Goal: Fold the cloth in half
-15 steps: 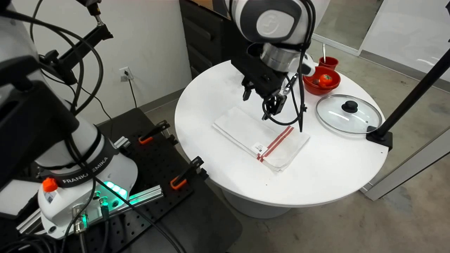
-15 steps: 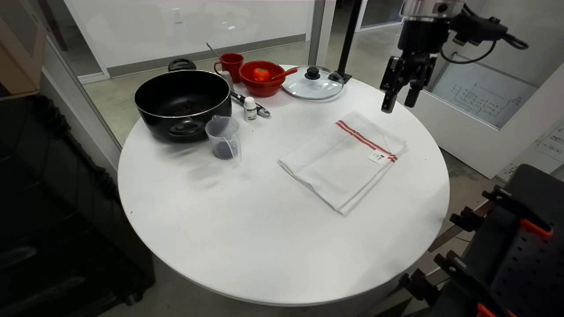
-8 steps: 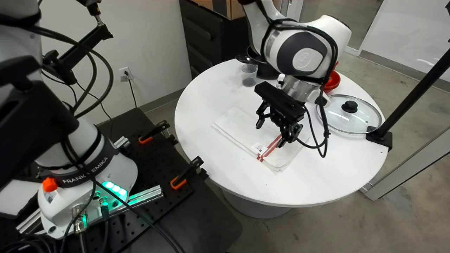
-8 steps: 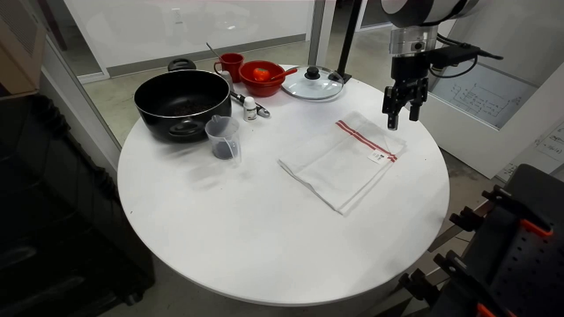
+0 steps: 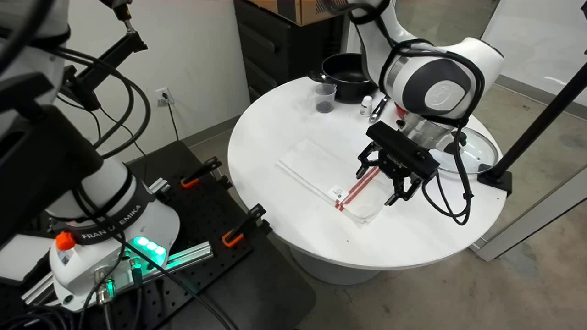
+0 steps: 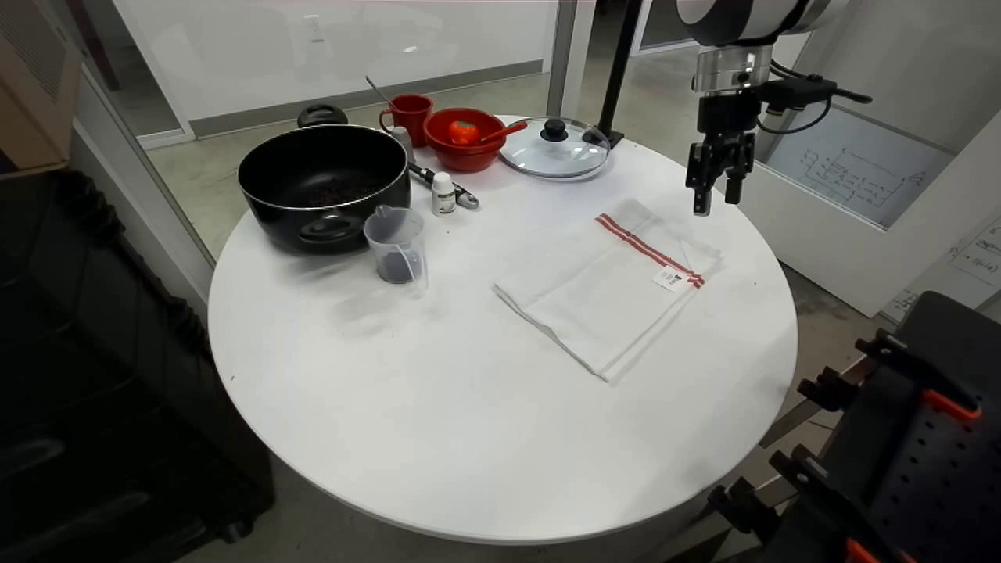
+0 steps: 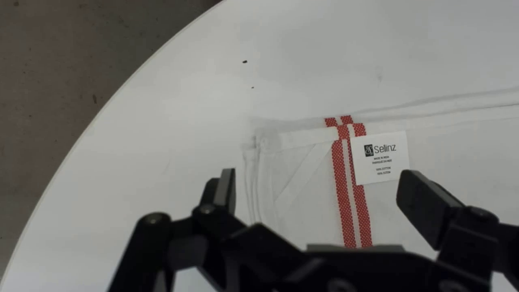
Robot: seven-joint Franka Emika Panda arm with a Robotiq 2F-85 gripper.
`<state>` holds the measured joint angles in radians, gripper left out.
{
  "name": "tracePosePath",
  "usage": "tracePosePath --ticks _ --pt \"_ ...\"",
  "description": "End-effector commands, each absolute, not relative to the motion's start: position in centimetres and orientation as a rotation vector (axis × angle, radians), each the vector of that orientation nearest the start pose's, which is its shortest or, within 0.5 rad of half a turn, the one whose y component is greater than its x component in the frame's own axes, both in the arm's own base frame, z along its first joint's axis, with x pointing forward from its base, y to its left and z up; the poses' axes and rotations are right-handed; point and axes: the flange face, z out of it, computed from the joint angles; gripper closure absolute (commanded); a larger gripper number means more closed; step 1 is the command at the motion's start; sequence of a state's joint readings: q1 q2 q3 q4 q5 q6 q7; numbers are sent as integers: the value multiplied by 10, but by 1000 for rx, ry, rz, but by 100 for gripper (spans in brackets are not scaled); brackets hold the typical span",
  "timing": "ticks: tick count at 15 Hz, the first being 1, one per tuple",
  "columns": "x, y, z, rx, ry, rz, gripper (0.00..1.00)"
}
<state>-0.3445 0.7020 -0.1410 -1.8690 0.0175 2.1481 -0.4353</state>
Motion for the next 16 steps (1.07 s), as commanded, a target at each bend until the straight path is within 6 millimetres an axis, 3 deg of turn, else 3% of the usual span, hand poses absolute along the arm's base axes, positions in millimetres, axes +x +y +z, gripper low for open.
tracePosePath --ticks 1,6,10,13,16 --pt "516 -274 111 -2966 76 620 0" --pt "495 -262 83 -2937 -315 709 0" --pt "502 -262 68 -2944 -587 550 0" --pt "513 -266 67 -2948 -639 313 0" --pt "521 -266 69 -2876 -540 163 0"
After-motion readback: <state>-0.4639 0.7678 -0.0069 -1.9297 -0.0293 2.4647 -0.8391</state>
